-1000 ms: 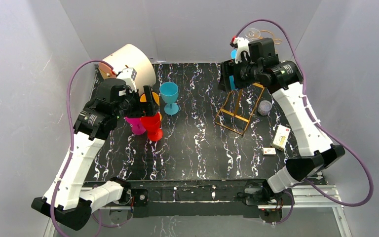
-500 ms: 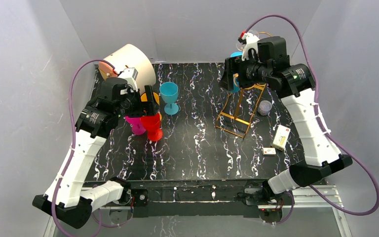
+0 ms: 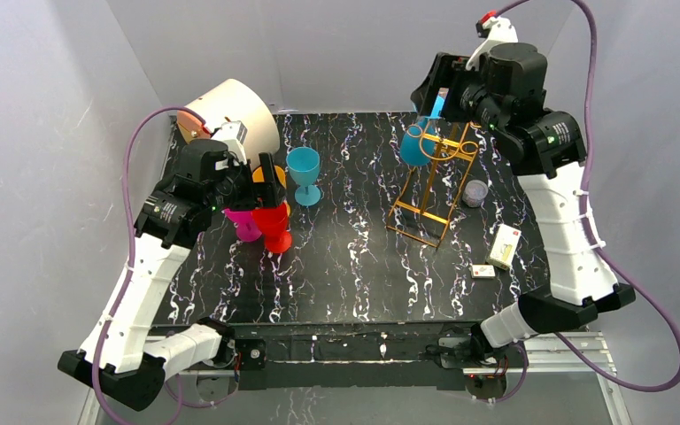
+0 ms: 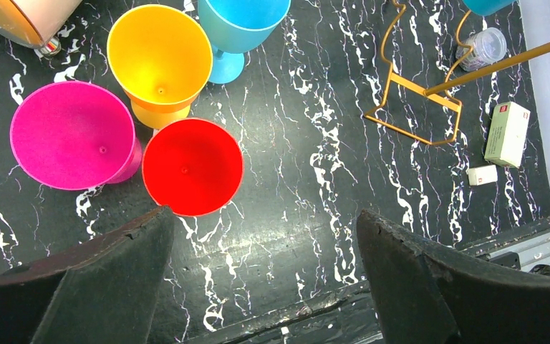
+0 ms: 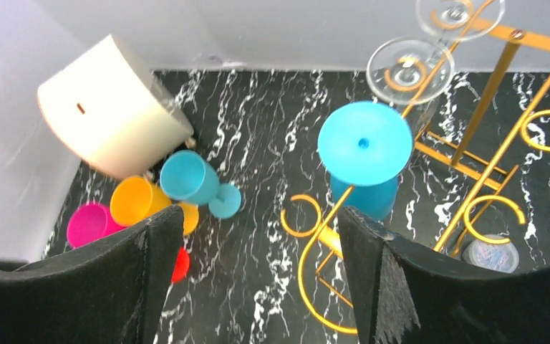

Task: Take the wine glass off the wine glass rack

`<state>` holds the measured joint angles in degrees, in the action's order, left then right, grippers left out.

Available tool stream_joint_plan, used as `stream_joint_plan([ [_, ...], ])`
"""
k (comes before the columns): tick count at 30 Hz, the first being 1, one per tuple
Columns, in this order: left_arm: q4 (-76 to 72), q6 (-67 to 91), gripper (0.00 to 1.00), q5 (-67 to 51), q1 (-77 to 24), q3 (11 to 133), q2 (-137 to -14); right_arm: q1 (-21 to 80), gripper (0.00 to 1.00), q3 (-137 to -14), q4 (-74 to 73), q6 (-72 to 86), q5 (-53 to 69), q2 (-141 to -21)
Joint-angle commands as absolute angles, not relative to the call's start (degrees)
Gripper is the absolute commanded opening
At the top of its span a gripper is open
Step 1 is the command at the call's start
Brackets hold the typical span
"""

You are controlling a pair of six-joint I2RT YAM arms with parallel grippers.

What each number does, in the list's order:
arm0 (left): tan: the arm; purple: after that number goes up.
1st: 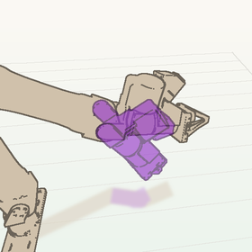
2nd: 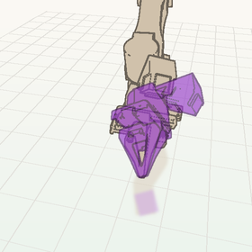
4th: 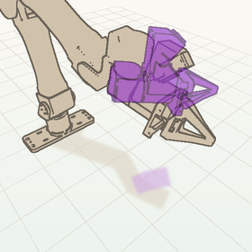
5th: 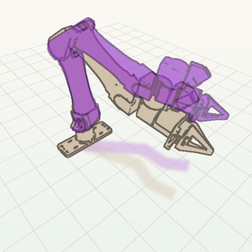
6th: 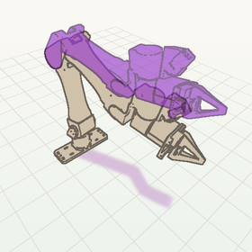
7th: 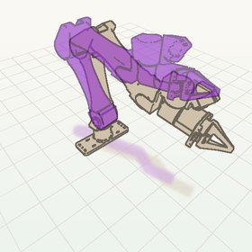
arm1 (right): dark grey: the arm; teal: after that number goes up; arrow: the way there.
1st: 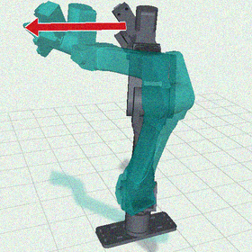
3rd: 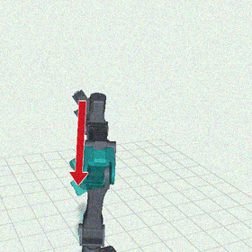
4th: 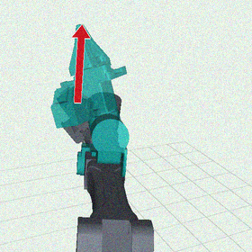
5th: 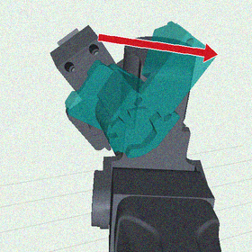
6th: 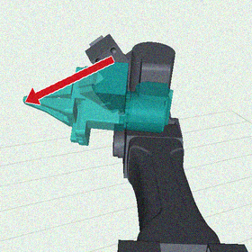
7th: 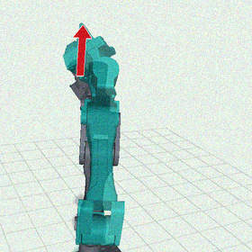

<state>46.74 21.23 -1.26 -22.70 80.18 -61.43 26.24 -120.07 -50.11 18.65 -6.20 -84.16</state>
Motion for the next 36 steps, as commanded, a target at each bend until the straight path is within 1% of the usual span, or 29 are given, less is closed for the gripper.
stream_joint_plan([
  [1, 47.5, 20.7, 0.96, -0.8, -22.6, 81.7, -60.3, 24.6, 0.85, -123.7, -48.3, 25.0, -11.7, -88.2],
  [4, 47.4, 20.6, 0.98, -0.8, -22.6, 81.6, -60.0, 21.5, 0.83, -120.1, -47.2, 29.6, -8.6, -88.8],
  [7, 47.6, 20.5, 0.98, -0.8, -22.5, 81.5, -59.8, 16.1, 0.78, -115.0, -43.7, 33.4, -3.6, -88.4],
  [13, 47.7, 20.2, 0.98, 1.3, -22.6, 81.7, -59.5, 11.0, 0.75, -114.2, -42.2, 35.2, 4.9, -91.4],
  [16, 47.8, 20.2, 0.98, 1.4, -22.5, 81.5, -59.5, 9.9, 0.73, -114.0, -42.2, 35.5, 6.4, -92.8],
  [21, 47.7, 20.1, 0.98, 1.6, -22.5, 81.4, -59.4, 9.3, 0.65, -114.1, -41.7, 36.0, 7.2, -94.7],
  [27, 48.1, 20.0, 0.98, 1.8, -22.5, 81.7, -59.4, 8.9, 0.64, -113.9, -42.2, 36.7, 6.4, -96.1],
  [31, 48.2, 20.0, 0.98, 1.8, -22.5, 81.9, -59.5, 8.5, 0.58, -112.9, -41.5, 37.3, 7.2, -96.1],
  [33, 48.2, 20.1, 0.98, 2.0, -22.5, 82.0, -59.5, 8.3, 0.54, -112.4, -40.9, 37.6, 7.6, -95.8],
  [36, 48.3, 20.1, 0.98, 2.2, -22.5, 82.2, -59.5, 8.1, 0.42, -111.9, -40.1, 38.1, 8.3, -95.2],
])
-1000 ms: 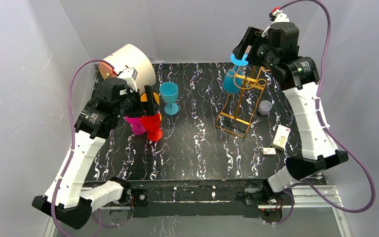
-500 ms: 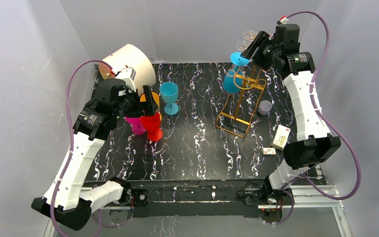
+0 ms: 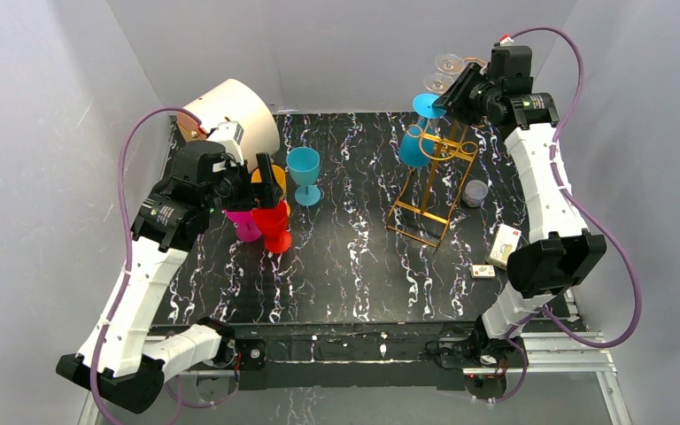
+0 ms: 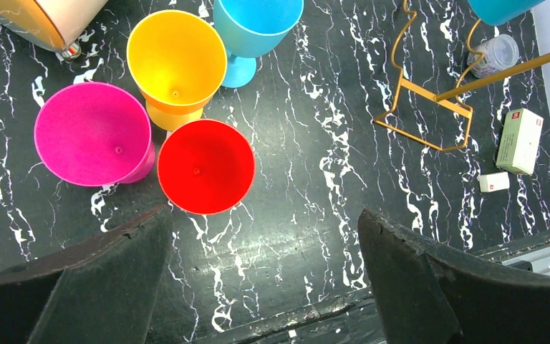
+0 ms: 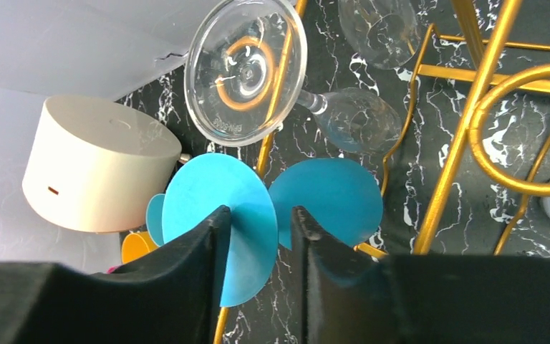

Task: Take the wine glass off the wine glass rack

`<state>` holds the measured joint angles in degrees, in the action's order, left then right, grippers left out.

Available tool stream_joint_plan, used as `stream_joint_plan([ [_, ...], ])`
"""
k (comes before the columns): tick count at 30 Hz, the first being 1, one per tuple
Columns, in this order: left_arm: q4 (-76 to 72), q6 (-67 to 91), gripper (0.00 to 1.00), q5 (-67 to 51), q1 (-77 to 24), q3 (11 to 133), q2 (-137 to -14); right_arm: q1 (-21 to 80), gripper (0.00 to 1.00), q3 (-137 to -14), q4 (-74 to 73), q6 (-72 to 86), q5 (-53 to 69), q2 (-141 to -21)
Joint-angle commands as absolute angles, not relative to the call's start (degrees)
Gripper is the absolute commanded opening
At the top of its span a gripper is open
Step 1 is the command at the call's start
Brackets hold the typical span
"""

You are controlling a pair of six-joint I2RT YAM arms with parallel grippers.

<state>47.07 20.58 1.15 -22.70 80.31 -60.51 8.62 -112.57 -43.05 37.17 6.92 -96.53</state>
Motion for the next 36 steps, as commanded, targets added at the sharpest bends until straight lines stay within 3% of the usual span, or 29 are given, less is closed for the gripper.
stream_joint_plan([
  [1, 48.3, 20.0, 0.98, 2.2, -22.5, 82.3, -59.5, 8.0, 0.38, -111.9, -39.9, 38.3, 8.4, -95.0],
  [13, 48.6, 20.1, 0.98, 2.6, -22.5, 82.4, -59.4, 7.3, 0.02, -112.1, -38.8, 41.1, 11.2, -92.3],
  [25, 48.8, 20.4, 0.98, 2.6, -22.5, 82.7, -59.2, 6.5, 0.01, -104.2, -27.3, 51.7, 20.5, -88.4],
  [36, 48.6, 20.5, 0.98, 2.2, -22.5, 82.7, -59.2, 6.5, 0.01, -102.9, -22.8, 54.8, 20.2, -88.1],
])
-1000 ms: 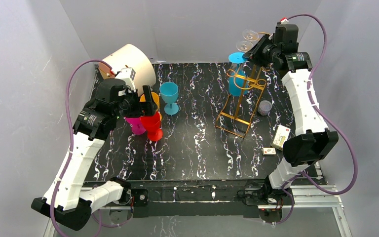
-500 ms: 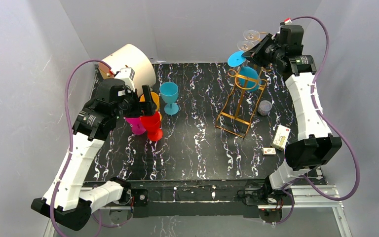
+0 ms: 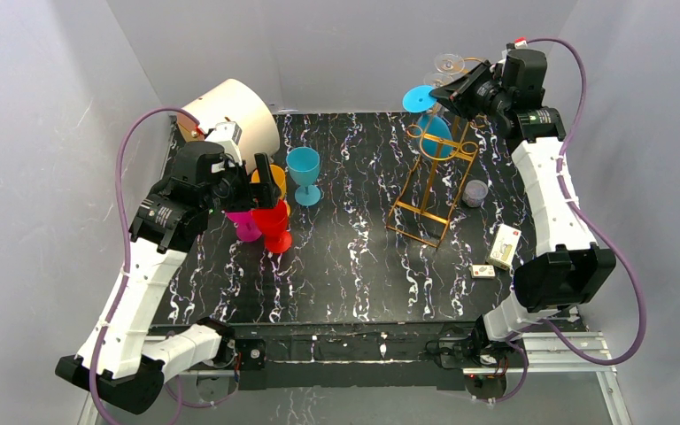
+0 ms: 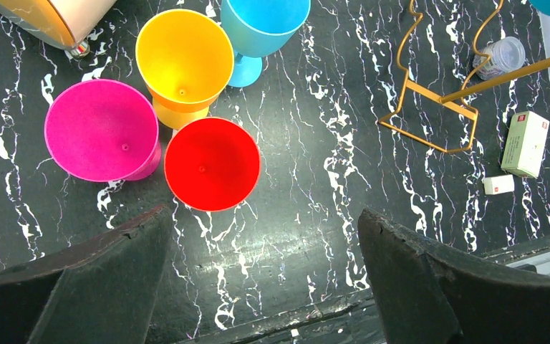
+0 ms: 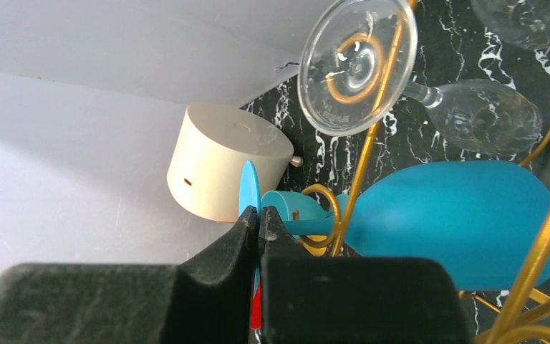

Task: Take the wine glass off the wine glass rack

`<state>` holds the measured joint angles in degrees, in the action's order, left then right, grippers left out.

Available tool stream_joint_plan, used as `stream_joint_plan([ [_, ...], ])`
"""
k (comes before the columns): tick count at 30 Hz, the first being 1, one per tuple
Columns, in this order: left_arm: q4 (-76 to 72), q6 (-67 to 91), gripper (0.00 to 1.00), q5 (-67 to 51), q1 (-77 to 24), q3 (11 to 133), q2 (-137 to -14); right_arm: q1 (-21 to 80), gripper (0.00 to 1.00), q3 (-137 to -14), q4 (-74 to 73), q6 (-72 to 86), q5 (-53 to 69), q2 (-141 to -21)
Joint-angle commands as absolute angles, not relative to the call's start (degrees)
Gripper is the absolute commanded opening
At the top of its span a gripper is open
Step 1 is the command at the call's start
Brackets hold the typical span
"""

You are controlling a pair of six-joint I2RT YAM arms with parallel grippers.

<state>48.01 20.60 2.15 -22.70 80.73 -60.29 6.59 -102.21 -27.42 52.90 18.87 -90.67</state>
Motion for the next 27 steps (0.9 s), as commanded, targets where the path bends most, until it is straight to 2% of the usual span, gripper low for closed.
stream_joint_plan([
  [1, 48.6, 20.5, 0.98, 2.2, -22.5, 82.7, -59.2, 6.5, 0.01, -102.9, -22.7, 55.0, 20.2, -88.3],
  [27, 48.1, 21.4, 0.98, 1.8, -22.5, 82.8, -60.2, 8.0, 0.01, -102.2, -20.8, 59.8, 16.5, -90.6],
])
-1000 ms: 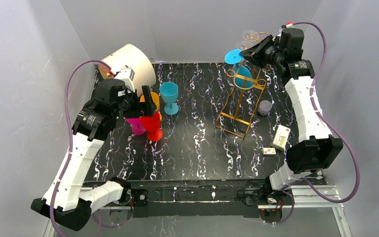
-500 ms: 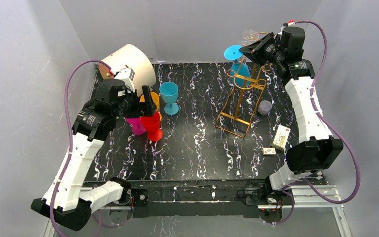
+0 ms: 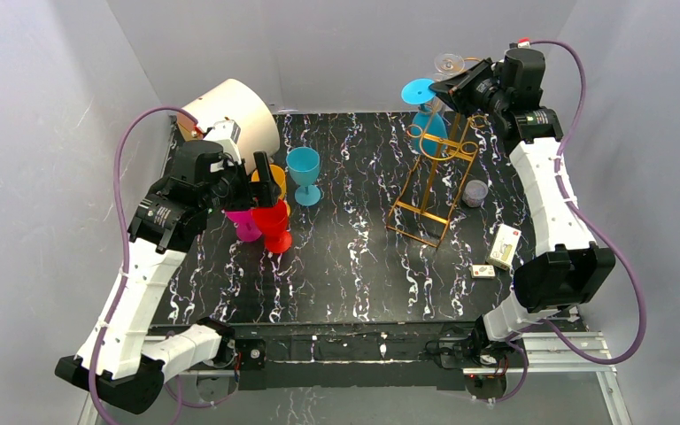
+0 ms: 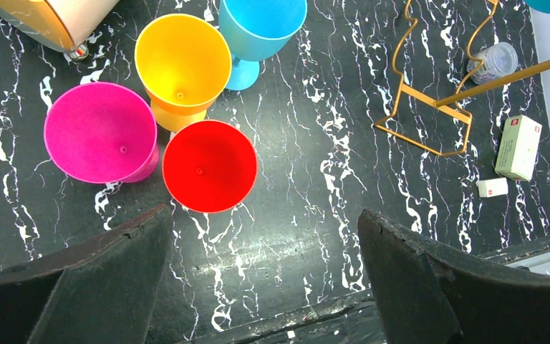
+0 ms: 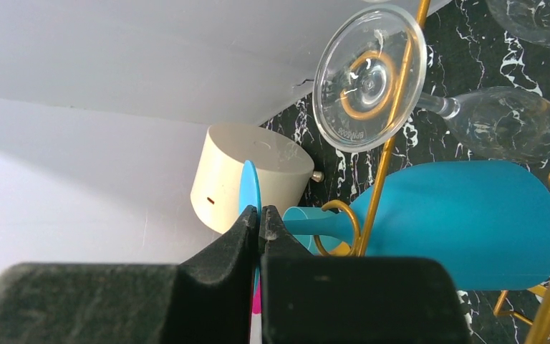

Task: Take the wine glass off the wine glass rack

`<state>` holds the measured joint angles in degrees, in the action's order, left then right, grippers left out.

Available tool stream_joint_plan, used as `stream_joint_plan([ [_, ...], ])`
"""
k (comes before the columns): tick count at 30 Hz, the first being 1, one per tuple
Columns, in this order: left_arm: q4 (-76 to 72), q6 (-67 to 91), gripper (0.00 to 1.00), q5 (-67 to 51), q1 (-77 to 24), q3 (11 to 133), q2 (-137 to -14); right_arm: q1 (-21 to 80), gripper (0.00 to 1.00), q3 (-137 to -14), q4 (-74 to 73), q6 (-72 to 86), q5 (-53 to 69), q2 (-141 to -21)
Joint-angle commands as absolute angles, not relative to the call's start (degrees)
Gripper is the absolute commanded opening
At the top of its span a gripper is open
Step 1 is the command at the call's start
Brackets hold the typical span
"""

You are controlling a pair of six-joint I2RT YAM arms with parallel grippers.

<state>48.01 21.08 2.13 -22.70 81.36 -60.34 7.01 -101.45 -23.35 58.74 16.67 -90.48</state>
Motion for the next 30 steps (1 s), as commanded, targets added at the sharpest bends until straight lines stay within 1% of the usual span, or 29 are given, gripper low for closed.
stream_joint_plan([
  [1, 48.0, 21.4, 0.98, 1.6, -22.5, 82.8, -60.3, 8.5, 0.01, -102.2, -20.8, 60.0, 16.1, -90.7],
  [7, 48.0, 21.4, 0.98, 1.2, -22.5, 83.1, -60.6, 10.4, 0.01, -101.4, -20.1, 60.9, 10.9, -90.7],
  [12, 48.2, 21.4, 0.98, 1.3, -22.6, 83.0, -60.4, 11.1, 0.01, -102.4, -20.6, 61.0, 9.9, -91.9],
  [19, 48.1, 21.4, 0.98, 1.1, -22.6, 82.9, -60.4, 11.4, 0.01, -97.0, -17.9, 65.6, 1.5, -88.1],
  [22, 48.1, 21.4, 0.98, 1.2, -22.6, 83.0, -60.6, 11.5, 0.01, -97.6, -17.4, 65.9, 2.6, -88.6],
  [30, 48.0, 21.4, 0.98, 1.2, -22.5, 83.1, -60.6, 14.1, 0.01, -101.3, -19.1, 59.5, 10.2, -90.5],
])
